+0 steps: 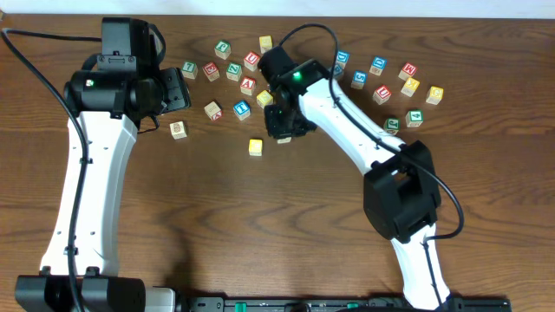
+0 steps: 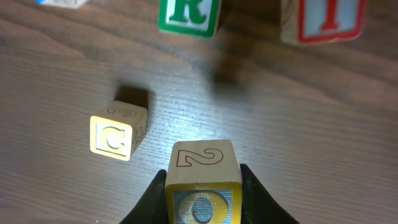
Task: Spell out CORL
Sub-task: 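Lift the O block and carry it toward the C block, then lower the O block onto the table just right of the C block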
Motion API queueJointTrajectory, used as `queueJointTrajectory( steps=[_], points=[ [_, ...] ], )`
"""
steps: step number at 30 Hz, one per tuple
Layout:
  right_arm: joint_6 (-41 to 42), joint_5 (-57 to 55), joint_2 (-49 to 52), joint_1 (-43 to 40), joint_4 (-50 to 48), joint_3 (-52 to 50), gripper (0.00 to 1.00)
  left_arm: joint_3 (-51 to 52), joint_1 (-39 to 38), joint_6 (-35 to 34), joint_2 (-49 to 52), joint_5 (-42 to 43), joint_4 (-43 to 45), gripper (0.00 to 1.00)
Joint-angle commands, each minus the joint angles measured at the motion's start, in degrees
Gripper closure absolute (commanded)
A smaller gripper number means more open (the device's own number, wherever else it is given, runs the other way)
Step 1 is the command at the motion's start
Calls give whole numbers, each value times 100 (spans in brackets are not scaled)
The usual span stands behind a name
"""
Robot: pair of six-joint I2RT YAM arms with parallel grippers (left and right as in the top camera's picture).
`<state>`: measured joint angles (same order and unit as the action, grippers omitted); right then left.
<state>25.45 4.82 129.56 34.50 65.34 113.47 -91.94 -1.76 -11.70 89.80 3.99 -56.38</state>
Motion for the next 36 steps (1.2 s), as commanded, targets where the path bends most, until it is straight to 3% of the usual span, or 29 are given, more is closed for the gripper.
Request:
queueJointTrajectory(
  steps=[1, 36],
  points=[
    [221, -107, 219, 111, 17, -35, 88, -17, 7, 114, 44, 9, 2, 38],
    [457, -146, 470, 356, -197, -170, 87, -17, 7, 114, 44, 9, -15, 38]
  ],
)
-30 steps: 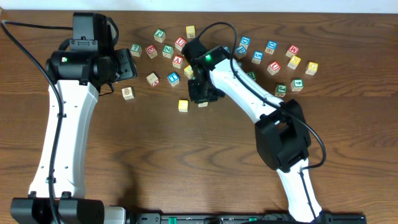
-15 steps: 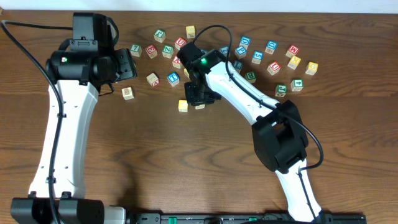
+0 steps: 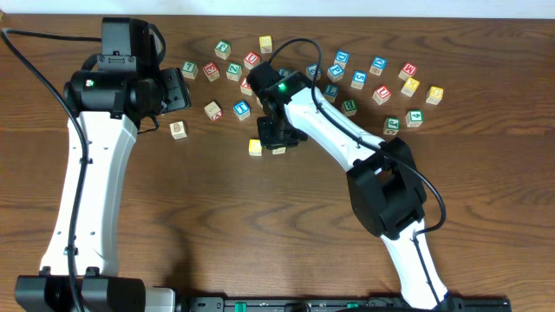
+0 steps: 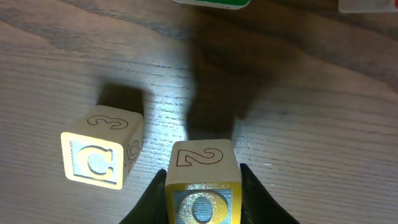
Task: Spell out CORL
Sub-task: 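Lower the O block onto the table just right of the C block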
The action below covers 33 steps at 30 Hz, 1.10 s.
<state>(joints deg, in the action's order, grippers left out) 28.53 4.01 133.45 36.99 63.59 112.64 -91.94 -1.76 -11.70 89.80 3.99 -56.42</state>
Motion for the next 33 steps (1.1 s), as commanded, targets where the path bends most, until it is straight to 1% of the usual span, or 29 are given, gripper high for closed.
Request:
queueJointTrajectory(
  steps=[1, 9, 23, 33],
  points=[
    [173, -66, 81, 118, -22, -103, 88, -17, 7, 114, 44, 9, -11, 38],
    [520, -68, 83, 146, -199, -345, 86, -17, 7, 114, 44, 9, -11, 38],
    [664, -61, 83, 170, -404, -518, 84, -17, 7, 114, 44, 9, -11, 38],
    [769, -48, 83, 173, -522, -518, 78, -17, 7, 114, 44, 9, -13, 38]
  ],
)
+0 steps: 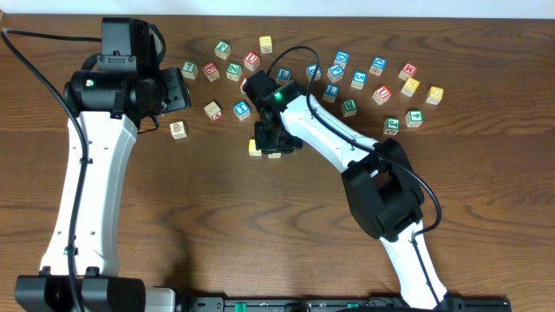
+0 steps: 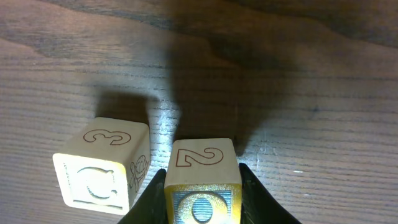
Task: Spell out CORL
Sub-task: 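Lower the O block onto the table just right of the C block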
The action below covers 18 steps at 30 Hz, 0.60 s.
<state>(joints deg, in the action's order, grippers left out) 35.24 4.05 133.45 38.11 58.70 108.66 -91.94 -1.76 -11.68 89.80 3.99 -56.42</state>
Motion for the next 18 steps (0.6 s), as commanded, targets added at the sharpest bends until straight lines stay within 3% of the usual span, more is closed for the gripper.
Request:
queueJointTrajectory(
  steps=[1, 18],
  points=[
    [98, -52, 83, 61, -48, -120, 77, -17, 7, 111, 44, 9, -11, 38],
    [96, -310, 83, 61, -258, -122, 67, -17, 7, 111, 44, 9, -15, 38]
  ],
)
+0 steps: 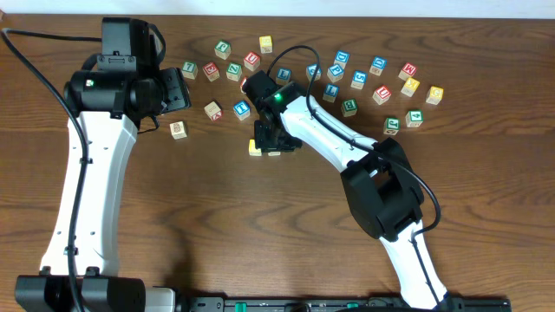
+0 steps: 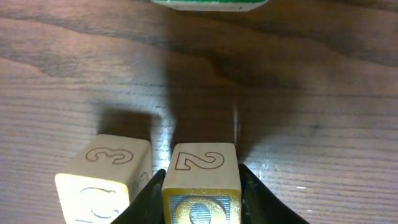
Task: Spell out CORL
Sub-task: 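Lower the O block onto the table just right of the C block, then open the right gripper and raise it away from the O block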
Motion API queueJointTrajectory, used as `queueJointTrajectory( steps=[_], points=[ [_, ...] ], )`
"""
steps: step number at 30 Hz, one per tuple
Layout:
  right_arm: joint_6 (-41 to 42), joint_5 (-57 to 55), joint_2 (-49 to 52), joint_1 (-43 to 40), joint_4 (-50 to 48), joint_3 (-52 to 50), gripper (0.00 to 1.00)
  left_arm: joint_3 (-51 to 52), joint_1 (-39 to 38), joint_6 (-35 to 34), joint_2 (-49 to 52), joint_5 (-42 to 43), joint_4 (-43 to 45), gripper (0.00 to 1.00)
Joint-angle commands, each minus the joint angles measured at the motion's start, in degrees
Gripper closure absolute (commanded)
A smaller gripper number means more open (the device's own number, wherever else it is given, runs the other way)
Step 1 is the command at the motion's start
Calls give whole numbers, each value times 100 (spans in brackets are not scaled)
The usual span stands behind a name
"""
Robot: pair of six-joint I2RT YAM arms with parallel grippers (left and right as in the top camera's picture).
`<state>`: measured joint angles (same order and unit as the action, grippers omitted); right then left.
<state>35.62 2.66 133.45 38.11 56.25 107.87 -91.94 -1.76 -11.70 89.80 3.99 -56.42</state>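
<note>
My right gripper (image 2: 202, 198) is shut on the yellow O block (image 2: 201, 180), whose far face bears a 2. Just to its left stands the C block (image 2: 106, 177) with a 3 on its far face, a narrow gap between the two. In the overhead view the right gripper (image 1: 271, 139) is low over the table with the yellow C block (image 1: 255, 147) at its left. The edge of a green block (image 2: 208, 5) shows at the top of the wrist view. My left gripper (image 1: 179, 89) hangs at the upper left, away from the blocks; its jaws are unclear.
Many letter blocks lie scattered along the far side of the brown table (image 1: 260, 225), among them a tan block (image 1: 179, 130) and another (image 1: 212, 110) near the left gripper. The right arm stretches across from the lower right.
The right gripper with the O block has crept slightly closer to the C block, and a green block edge has come into the top of the wrist view.
The right gripper held the O block well right of the C block. At each later moment it stood further left and nearer, the gap shrinking, until the O block now sits right beside the C. The left arm stayed still.
</note>
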Motion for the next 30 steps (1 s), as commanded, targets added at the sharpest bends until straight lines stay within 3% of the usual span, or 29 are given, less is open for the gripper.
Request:
queueJointTrajectory(
  steps=[1, 16, 22, 30],
  points=[
    [59, -168, 83, 61, -13, -44, 65, -17, 7, 114, 44, 9, -15, 38],
    [-96, 72, -120, 57, 313, -17, 63, -17, 7, 114, 44, 9, -11, 38],
    [-144, 72, -378, 57, 516, 42, 54, -17, 7, 116, 44, 9, -11, 38],
    [-229, 74, -798, 44, 699, 46, 51, -17, 9, 116, 44, 9, -11, 38]
  ],
)
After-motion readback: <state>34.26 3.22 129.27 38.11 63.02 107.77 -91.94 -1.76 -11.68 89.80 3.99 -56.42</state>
